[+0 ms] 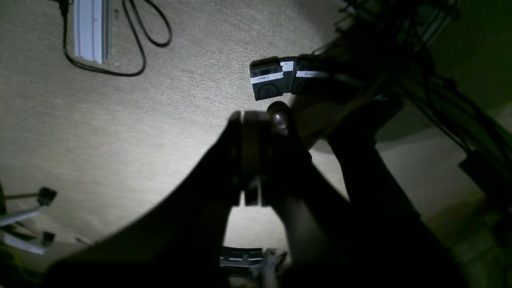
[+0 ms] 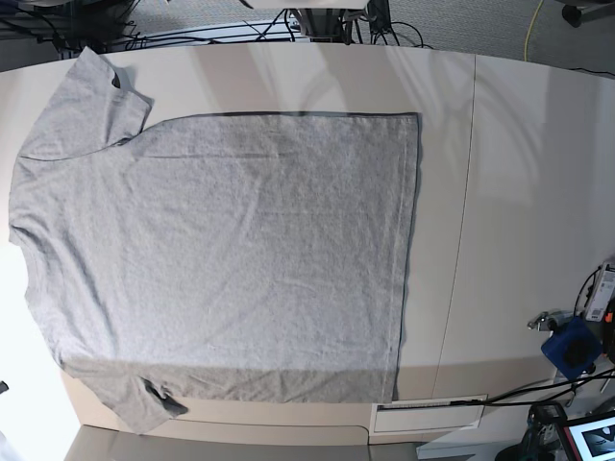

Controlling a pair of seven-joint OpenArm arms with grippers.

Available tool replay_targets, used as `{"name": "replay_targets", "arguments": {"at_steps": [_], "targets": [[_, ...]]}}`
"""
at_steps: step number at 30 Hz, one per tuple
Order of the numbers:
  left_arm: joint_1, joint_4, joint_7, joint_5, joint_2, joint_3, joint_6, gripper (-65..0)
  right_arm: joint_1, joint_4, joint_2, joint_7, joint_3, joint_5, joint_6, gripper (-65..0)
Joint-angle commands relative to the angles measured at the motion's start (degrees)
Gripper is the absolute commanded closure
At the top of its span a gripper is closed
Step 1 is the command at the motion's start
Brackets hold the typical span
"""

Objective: Fold the T-shirt properly

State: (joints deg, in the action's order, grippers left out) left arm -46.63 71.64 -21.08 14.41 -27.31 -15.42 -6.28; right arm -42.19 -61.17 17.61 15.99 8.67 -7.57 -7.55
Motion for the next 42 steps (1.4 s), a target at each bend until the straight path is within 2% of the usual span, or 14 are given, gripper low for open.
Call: {"name": "replay_targets", "arguments": {"at_steps": [1, 5, 8, 11, 15, 18, 20, 22, 25, 27, 31, 34, 38, 42], "targets": [[-1.44, 2.86, 0.46, -0.04, -2.12, 0.24, -0.24, 0.0, -2.82, -2.43, 0.83, 0.13, -0.15, 0.22, -0.13, 0.0], [-8.44, 13.22, -2.58, -0.04, -7.37, 1.53, -0.26, 0.0, -10.38, -13.18, 2.40, 0.07, -0.35, 0.24, -0.11, 0.0], [-14.60, 22.10, -3.45, 0.00, -9.75, 5.60, -0.59, 0.0, -16.13, -22.16, 2.54, 0.04, -2.47, 0.59, -0.11, 0.0], [-20.17, 31.41, -3.63, 1.42, -10.62, 11.50, -4.50, 0.0, -21.42, -31.45, 2.56, 0.11, -5.49, 3.91, -0.13, 0.0], [-24.87, 43.82, -8.17, 8.33, -10.62, 19.47, -11.65, 0.0, -27.17, -43.30, 2.58, 0.35, -10.88, 7.91, -0.15, 0.0], [-25.79, 51.89, -12.94, 13.29, -10.62, 24.81, -17.70, 0.0, -29.92, -51.58, 2.56, 0.68, -15.54, 10.64, -0.15, 0.0], [-25.70, 55.84, -13.79, 15.37, -10.60, 28.04, -21.05, 0.0, -30.82, -56.59, 2.56, 1.03, -18.64, 13.40, -0.15, 0.0], [-25.55, 58.60, -13.18, 17.49, -10.43, 30.80, -22.34, 0.0, -30.80, -60.85, 2.54, 1.09, -21.57, 16.15, -0.15, 0.0], [-24.11, 60.67, -11.91, 19.39, -9.73, 33.29, -22.32, 0.0, -29.40, -66.16, 2.21, 0.31, -25.22, 18.58, -0.72, 0.0], [-21.18, 60.74, -11.98, 19.96, -8.17, 33.62, -22.29, 0.0, -27.17, -68.48, 2.21, 0.33, -27.02, 18.71, -1.84, 0.0], [-14.64, 60.70, -12.13, 20.37, -4.44, 33.59, -22.32, 0.0, -21.03, -68.85, 1.77, 0.52, -28.85, 18.71, -1.84, 0.0], [-9.75, 60.63, -13.03, 20.37, -2.38, 33.59, -22.29, 0.0, -16.00, -68.85, -1.36, 0.79, -29.16, 18.71, -1.42, 0.0], [-4.09, 60.61, -13.66, 20.39, 0.39, 33.57, -22.29, 0.0, -8.98, -68.85, -8.55, 2.64, -29.16, 19.04, 0.15, 0.0], [-0.55, 60.59, -14.10, 20.39, 1.77, 33.57, -22.32, 0.0, -3.85, -68.85, -14.05, 4.57, -30.75, 23.19, 1.40, 0.0]]}}
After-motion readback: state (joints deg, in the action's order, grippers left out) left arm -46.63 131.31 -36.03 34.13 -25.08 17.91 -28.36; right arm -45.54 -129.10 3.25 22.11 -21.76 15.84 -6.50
